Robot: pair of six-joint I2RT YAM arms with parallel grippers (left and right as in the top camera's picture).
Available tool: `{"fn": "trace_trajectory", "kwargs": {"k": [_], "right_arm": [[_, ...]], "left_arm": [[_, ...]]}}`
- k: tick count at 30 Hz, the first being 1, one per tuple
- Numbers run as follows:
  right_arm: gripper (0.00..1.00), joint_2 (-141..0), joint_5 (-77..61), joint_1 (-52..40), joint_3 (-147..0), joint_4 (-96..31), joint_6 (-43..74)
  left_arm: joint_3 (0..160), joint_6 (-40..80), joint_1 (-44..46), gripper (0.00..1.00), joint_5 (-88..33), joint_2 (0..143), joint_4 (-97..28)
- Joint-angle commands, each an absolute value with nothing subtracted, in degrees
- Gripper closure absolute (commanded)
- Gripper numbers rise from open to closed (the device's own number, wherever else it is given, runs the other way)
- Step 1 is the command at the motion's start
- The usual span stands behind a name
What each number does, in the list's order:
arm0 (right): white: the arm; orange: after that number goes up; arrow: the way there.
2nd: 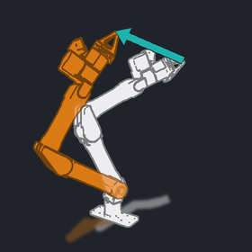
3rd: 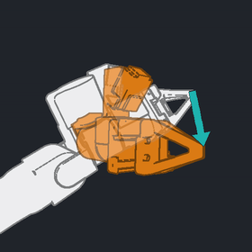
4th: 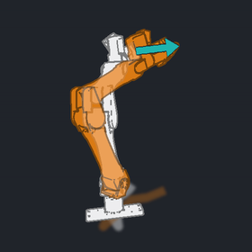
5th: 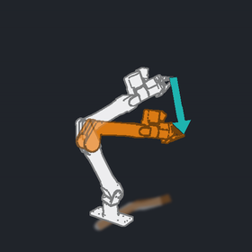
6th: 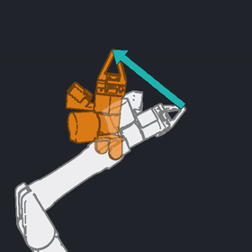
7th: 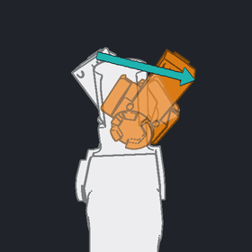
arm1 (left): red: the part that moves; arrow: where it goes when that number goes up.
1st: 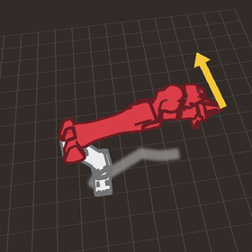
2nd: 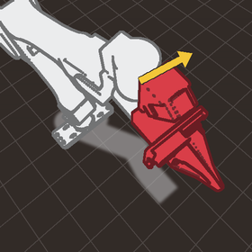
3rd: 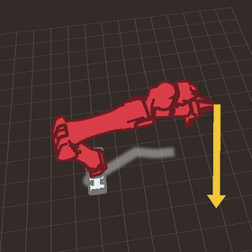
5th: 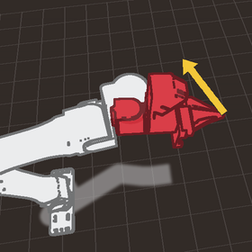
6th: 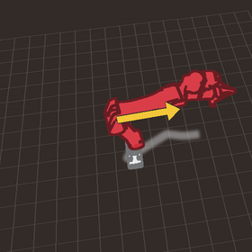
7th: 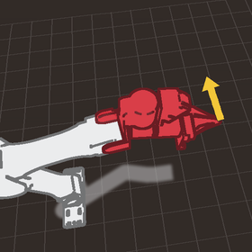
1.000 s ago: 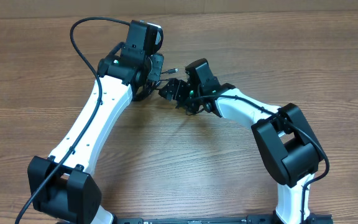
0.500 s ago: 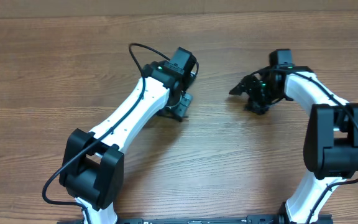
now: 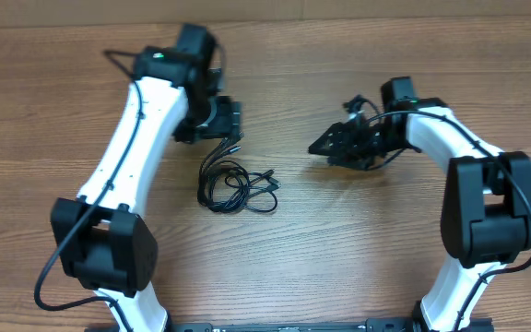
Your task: Untangle cables
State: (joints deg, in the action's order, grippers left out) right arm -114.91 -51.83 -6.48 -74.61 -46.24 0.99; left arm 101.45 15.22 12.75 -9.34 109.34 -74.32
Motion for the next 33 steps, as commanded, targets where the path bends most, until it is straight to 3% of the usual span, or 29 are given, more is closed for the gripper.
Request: {"fn": "trace_trajectory", "kwargs": {"k": [1, 3, 4, 5, 12, 14, 19, 22, 27, 33], "right_arm": [[0.25, -113.2, -53.3, -10.4, -75.1, -43.5, -1.7], [0.25, -113.2, -53.5, -13.8, -75.1, -39.6, -1.6], [0.27, -113.2, -53.4, -15.7, -75.3, -37.6, -1.5], [0.29, -113.2, -52.2, -17.1, -76.2, -37.6, -0.1], [0.31, -113.2, -26.9, -31.3, -87.2, -43.4, 4.7], [0.30, -113.2, -17.8, -36.0, -87.2, -43.9, 4.7], [0.32, -113.3, -10.9, -41.7, -86.3, -43.8, 4.5], [0.33, -113.3, -11.0, -42.5, -86.2, -44.1, 4.5], [0.44, -113.3, -5.5, -43.6, -85.8, -45.6, 4.5], [0.49, -113.3, -5.6, -43.7, -85.5, -48.4, 4.5]], "left_arm": [[92.9, 17.5, 9.4, 0.26, -8.6, 109.1, -71.7], [87.9, 17.6, 8.1, 0.31, -8.6, 109.1, -69.1], [84.1, 17.5, 7.0, 0.66, -8.6, 109.1, -66.9], [81.5, 17.6, 6.0, 0.90, -8.6, 109.1, -65.4], [66.2, 12.4, 3.2, 0.78, -17.0, 109.1, -48.2], [64.4, 11.5, 2.9, 0.78, -19.0, 109.6, -46.0], [64.3, 2.3, 0.3, 0.78, -32.9, 116.2, -41.9], [64.3, -0.1, 0.3, 0.83, -32.9, 117.8, -41.5], [64.4, 0.0, 0.3, 0.85, -33.1, 117.3, -41.1], [64.7, 1.7, 0.4, 0.71, -32.4, 109.3, -43.4]]}}
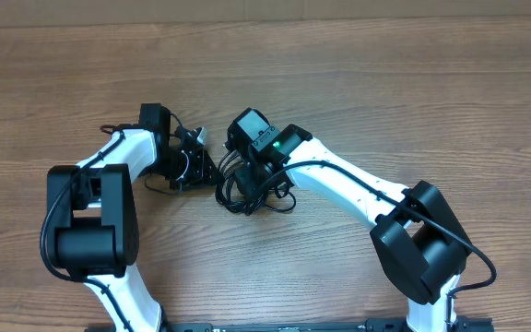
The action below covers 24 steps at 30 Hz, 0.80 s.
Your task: Untangle cables
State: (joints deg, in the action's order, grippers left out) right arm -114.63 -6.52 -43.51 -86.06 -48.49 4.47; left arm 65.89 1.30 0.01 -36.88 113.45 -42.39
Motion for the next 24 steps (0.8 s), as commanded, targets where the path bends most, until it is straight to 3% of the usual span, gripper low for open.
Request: {"fn": "trace_trajectory", "kwargs": {"k": [1, 4, 7, 13, 18, 24], "right_arm": [[0.49, -113.3, -5.6, -43.7, -85.5, -48.4, 4.5], [0.56, -113.3, -5.6, -43.7, -85.5, -48.6, 4.6], [0.61, -113.3, -7.8, -43.8, -85.5, -49.9, 4.7], [0.60, -114.8, -9.0, -43.8, -85.5, -49.4, 4.9], [0.66, -115.8, -8.6, -43.8, -85.5, -47.8, 5.3], [0.63, -116.0, -7.6, -43.8, -85.5, -46.9, 5.4]], "left_arm": [[64.7, 2.4, 0.6, 0.68, -32.4, 108.0, -43.7], [64.7, 3.9, 2.0, 0.67, -31.9, 107.6, -44.6], [64.6, 8.3, 5.8, 0.65, -22.9, 107.6, -44.2], [62.9, 11.0, 8.0, 0.64, -20.4, 107.6, -39.0], [61.5, 10.9, 8.0, 0.66, -20.4, 107.6, -37.0], [61.5, 4.9, 8.0, 0.67, -26.4, 107.6, -35.7]]}}
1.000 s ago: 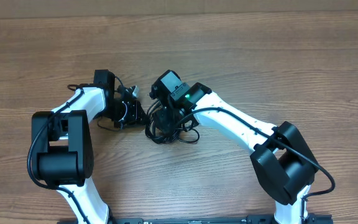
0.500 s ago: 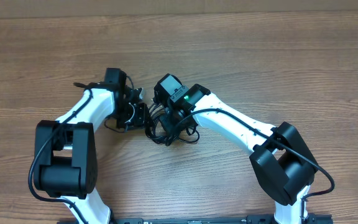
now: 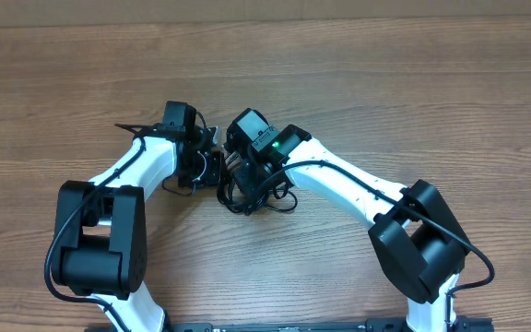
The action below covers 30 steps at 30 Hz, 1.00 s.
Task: Untangle cables
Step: 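Pull the cable ends rightward with the right gripper, left holding bundle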
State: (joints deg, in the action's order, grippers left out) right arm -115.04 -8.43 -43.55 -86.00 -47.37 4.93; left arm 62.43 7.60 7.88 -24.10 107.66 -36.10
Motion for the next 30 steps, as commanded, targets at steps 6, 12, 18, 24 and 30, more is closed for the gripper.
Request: {"fn": "trace_trajectory", "kwargs": {"k": [6, 12, 18, 24, 30], "right_arm": [[0.62, -116.1, -7.5, -43.8, -84.4, -47.2, 5.4], [0.96, -116.1, -7.9, -43.8, -83.6, -46.5, 5.4], [0.96, -115.1, -35.3, -42.7, -91.1, -44.7, 5.4], [0.96, -108.1, -31.5, -39.7, -91.6, -46.2, 9.0], [0.96, -107.1, 4.6, -35.7, -91.5, -56.6, 40.6]], "left_arm": [[61.5, 4.6, 7.9, 0.66, -26.4, 107.6, -35.2], [61.5, 4.6, 7.9, 0.65, -26.4, 107.6, -35.0], [61.5, 4.7, 7.9, 0.63, -26.3, 107.6, -34.7], [61.5, 6.3, 7.9, 0.63, -23.4, 107.6, -34.9], [61.5, 6.4, 7.8, 0.63, -23.4, 107.6, -34.9]]}}
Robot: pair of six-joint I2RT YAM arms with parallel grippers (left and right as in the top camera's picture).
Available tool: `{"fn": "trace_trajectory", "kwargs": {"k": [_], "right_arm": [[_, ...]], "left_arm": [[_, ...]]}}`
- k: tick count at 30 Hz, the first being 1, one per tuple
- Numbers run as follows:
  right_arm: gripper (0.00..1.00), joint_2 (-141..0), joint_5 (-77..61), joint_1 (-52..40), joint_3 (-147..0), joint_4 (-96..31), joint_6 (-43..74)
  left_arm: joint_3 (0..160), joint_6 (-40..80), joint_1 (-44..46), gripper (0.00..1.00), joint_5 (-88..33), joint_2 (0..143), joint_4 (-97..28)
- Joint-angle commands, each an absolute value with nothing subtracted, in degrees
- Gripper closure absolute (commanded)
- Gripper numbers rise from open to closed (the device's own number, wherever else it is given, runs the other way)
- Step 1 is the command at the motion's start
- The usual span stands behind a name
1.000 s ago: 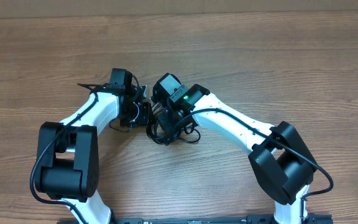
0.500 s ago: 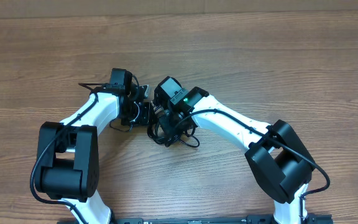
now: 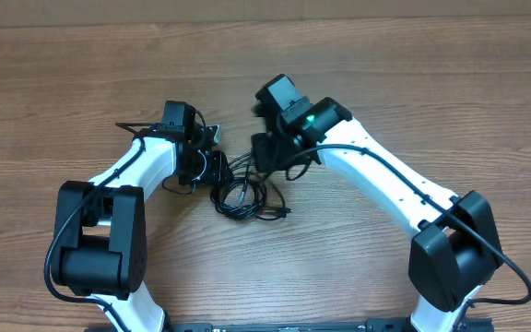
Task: Untangle cables
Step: 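Pull the cable ends rightward with the right gripper, left holding bundle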
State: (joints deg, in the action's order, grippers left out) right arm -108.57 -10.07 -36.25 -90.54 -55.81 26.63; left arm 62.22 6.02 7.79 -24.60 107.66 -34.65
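Observation:
The black cable bundle [image 3: 245, 196] lies in loose loops on the wooden table between the two arms. My left gripper [image 3: 218, 171] sits at the bundle's left edge, its fingers closed on a strand there. My right gripper [image 3: 263, 153] is just above and right of the bundle, shut on cable. Thin strands [image 3: 240, 164] run up from the loops to it. The overhead view hides both sets of fingertips under the wrists.
The wooden table [image 3: 413, 83] stretches away on all sides. The left arm's own black wire [image 3: 132, 126] sticks out behind its wrist. The two wrists are close together over the bundle.
My right gripper has moved up and to the right, off the top of the bundle, drawing strands out with it. The loops have shifted slightly left. The left gripper has stayed in place.
At first both grippers were away from the bundle, the left at its upper left and the right far to the right. Then the right gripper was down on the bundle with the left open beside it. The left then closed in at the bundle's edge. Now the right has lifted strands away.

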Motion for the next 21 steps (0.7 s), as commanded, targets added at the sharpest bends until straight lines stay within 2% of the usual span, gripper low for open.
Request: {"fn": "trace_trajectory", "kwargs": {"k": [1, 5, 8, 9, 10, 11, 13, 15, 16, 17, 20, 21], "right_arm": [[0.96, -107.1, 7.4, -35.6, -91.5, -57.7, 46.1], [0.96, -107.1, 16.3, -35.5, -91.5, -63.3, 69.6], [0.95, -107.1, 16.3, -35.5, -91.4, -66.8, 70.9], [0.83, -107.1, 16.3, -35.5, -91.5, -70.9, 70.1], [0.83, -107.1, 16.5, -35.5, -91.4, -72.9, 70.1], [0.78, -107.1, 17.1, -35.5, -91.4, -75.2, 70.1], [0.44, -107.1, 20.6, -35.5, -91.4, -79.5, 70.0], [0.23, -107.1, 23.6, -35.5, -91.4, -82.6, 69.5], [0.16, -107.1, 23.7, -35.5, -91.4, -82.8, 65.2], [0.12, -107.1, 23.5, -35.5, -91.4, -82.6, 61.6], [0.13, -107.1, 19.6, -35.5, -91.5, -78.9, 55.5], [0.13, -107.1, 14.1, -35.5, -91.5, -75.0, 51.2]], "left_arm": [[61.5, 6.4, 7.9, 0.63, -23.4, 107.6, -34.9], [61.5, 6.4, 7.9, 0.64, -23.4, 107.6, -34.9], [61.5, 6.4, 7.9, 0.64, -23.4, 107.6, -34.9], [61.5, 6.4, 7.9, 0.63, -23.4, 107.6, -34.9], [61.5, 6.4, 7.9, 0.63, -23.4, 107.6, -35.1], [61.6, 6.4, 7.9, 0.63, -23.4, 107.5, -35.4], [61.6, 6.4, 7.8, 0.62, -23.4, 107.3, -36.0], [61.6, 6.3, 7.8, 0.62, -23.1, 106.3, -36.1], [61.6, 6.5, 7.8, 0.62, -22.2, 104.8, -36.1], [61.6, 7.0, 7.8, 0.62, -22.1, 102.5, -36.2], [61.6, 10.8, 7.8, 0.58, -21.2, 95.1, -36.0], [61.6, 12.7, 7.9, 0.50, -19.7, 92.4, -36.3]]}}
